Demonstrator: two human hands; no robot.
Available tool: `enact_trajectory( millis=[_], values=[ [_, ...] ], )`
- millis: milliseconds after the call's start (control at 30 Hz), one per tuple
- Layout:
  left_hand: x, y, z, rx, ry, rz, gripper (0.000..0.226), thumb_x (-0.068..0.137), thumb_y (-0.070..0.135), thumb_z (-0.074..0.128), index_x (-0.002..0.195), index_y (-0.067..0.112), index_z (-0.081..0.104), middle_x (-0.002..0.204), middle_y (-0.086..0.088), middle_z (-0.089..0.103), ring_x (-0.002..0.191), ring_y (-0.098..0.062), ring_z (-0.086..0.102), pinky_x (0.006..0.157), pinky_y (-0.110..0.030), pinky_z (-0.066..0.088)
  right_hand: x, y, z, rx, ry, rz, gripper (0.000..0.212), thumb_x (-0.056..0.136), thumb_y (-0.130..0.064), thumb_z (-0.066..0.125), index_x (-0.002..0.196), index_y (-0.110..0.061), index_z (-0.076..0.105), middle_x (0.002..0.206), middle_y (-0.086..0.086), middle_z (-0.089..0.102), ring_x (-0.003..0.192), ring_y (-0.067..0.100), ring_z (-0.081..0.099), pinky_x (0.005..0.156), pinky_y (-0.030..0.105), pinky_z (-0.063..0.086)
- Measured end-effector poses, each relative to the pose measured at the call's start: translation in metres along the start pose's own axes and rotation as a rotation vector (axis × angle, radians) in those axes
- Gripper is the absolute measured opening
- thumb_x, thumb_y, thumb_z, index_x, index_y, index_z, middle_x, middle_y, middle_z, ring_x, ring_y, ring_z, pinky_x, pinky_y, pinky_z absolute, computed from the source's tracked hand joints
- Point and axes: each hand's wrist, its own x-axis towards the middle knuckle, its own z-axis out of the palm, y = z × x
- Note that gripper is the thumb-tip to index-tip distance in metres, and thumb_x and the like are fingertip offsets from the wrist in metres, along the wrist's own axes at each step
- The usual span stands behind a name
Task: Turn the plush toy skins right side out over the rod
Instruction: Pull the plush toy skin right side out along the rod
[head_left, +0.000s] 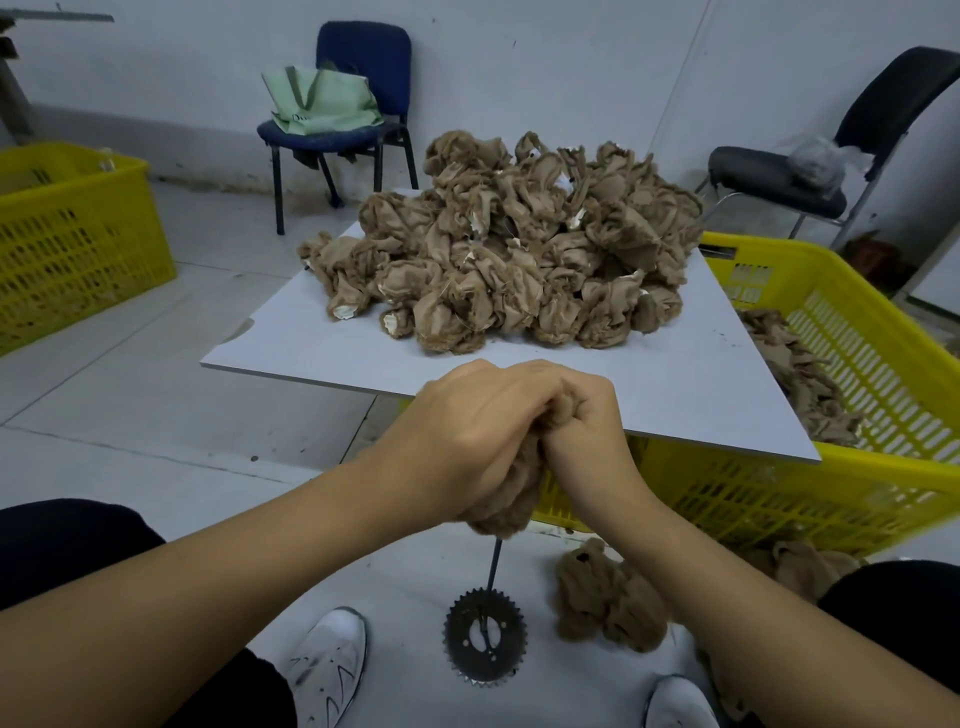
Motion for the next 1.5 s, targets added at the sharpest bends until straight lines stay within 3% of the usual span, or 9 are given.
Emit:
enact_trajectory(
  millis=[233, 533, 633, 767, 933, 1100, 1233, 1367, 1500],
  values=[
    [-0.004, -0.009, 0.002, -0.164, 0.055, -0.176, 0.012, 0.096, 0.001, 0.054, 0.099, 0.0, 0.066, 0.094, -0.007, 0.071, 0.085, -0.018, 0.066, 0.075, -0.033, 0.051, -0.002, 0.004, 0.006, 0.048, -0.016, 0.065, 0.05, 0.07, 0.017, 0.045, 0.076, -0.026, 0.07, 0.073, -0.009, 0.07, 0.076, 0.005, 0.066, 0.064, 0.018, 0.049],
    [-0.005, -0.013, 0.003, -0.135, 0.055, -0.033, 0.013, 0.091, 0.001, 0.054, 0.102, 0.009, 0.057, 0.087, -0.014, 0.07, 0.081, -0.018, 0.059, 0.071, -0.029, 0.048, -0.001, 0.009, 0.002, 0.046, -0.04, 0.024, 0.057, 0.067, 0.019, 0.042, 0.073, -0.032, 0.066, 0.073, -0.005, 0.068, 0.075, 0.008, 0.064, 0.065, 0.024, 0.05],
    [-0.006, -0.01, 0.004, -0.11, 0.042, -0.046, 0.01, 0.091, -0.001, 0.055, 0.094, -0.003, 0.064, 0.082, -0.015, 0.068, 0.075, -0.02, 0.057, 0.067, -0.033, 0.047, -0.005, 0.011, 0.003, 0.06, -0.025, 0.042, 0.059, 0.073, 0.02, 0.042, 0.071, -0.035, 0.065, 0.07, -0.009, 0.066, 0.073, 0.004, 0.062, 0.064, 0.02, 0.049],
    [-0.003, -0.007, 0.002, -0.104, 0.035, -0.059, 0.012, 0.091, -0.003, 0.054, 0.086, -0.006, 0.064, 0.074, -0.014, 0.061, 0.068, -0.02, 0.052, 0.062, -0.033, 0.044, -0.013, 0.016, 0.008, 0.143, -0.02, 0.093, 0.032, 0.083, 0.013, 0.045, 0.071, -0.012, 0.061, 0.07, -0.006, 0.065, 0.074, 0.005, 0.062, 0.064, 0.02, 0.051],
    [-0.016, 0.003, 0.01, -0.095, -0.224, 0.019, 0.02, 0.086, -0.004, 0.052, 0.071, 0.008, 0.056, 0.068, -0.009, 0.06, 0.063, -0.021, 0.051, 0.059, -0.041, 0.047, -0.021, 0.023, 0.009, 0.177, -0.01, 0.21, 0.029, 0.095, 0.001, 0.051, 0.073, -0.016, 0.058, 0.07, -0.005, 0.058, 0.075, 0.012, 0.057, 0.068, 0.038, 0.052],
    [-0.025, 0.002, 0.019, -0.051, 0.013, -0.214, 0.006, 0.092, 0.013, 0.058, 0.088, 0.011, 0.062, 0.07, 0.002, 0.056, 0.063, -0.015, 0.049, 0.063, -0.04, 0.045, -0.021, 0.016, 0.009, 0.202, -0.048, 0.233, 0.04, 0.093, 0.004, 0.05, 0.066, -0.023, 0.061, 0.066, -0.01, 0.062, 0.067, 0.003, 0.06, 0.062, 0.017, 0.05],
    [-0.021, -0.006, 0.02, -0.333, 0.125, -0.645, 0.026, 0.086, 0.043, 0.064, 0.103, 0.028, 0.052, 0.074, 0.005, 0.05, 0.067, -0.012, 0.052, 0.063, -0.038, 0.047, -0.018, 0.015, 0.005, 0.185, -0.002, 0.275, 0.027, 0.093, 0.006, 0.051, 0.087, -0.007, 0.074, 0.082, 0.009, 0.074, 0.084, 0.023, 0.073, 0.07, 0.032, 0.059],
    [-0.013, -0.007, 0.019, -0.395, 0.0, -0.503, 0.02, 0.091, 0.022, 0.06, 0.11, 0.022, 0.067, 0.103, 0.016, 0.067, 0.1, -0.006, 0.063, 0.086, -0.019, 0.047, -0.012, 0.007, -0.001, 0.069, 0.042, 0.227, 0.045, 0.075, 0.012, 0.046, 0.091, -0.02, 0.074, 0.089, -0.002, 0.074, 0.091, 0.013, 0.07, 0.074, 0.028, 0.057],
    [-0.012, -0.004, 0.016, -0.364, 0.084, -0.503, 0.025, 0.09, 0.019, 0.06, 0.113, 0.023, 0.068, 0.102, 0.017, 0.068, 0.098, 0.0, 0.063, 0.083, -0.016, 0.049, -0.008, 0.0, -0.004, -0.099, 0.103, 0.155, 0.056, 0.067, 0.009, 0.049, 0.101, -0.03, 0.071, 0.118, -0.005, 0.062, 0.119, 0.017, 0.057, 0.099, 0.041, 0.049]
  ],
)
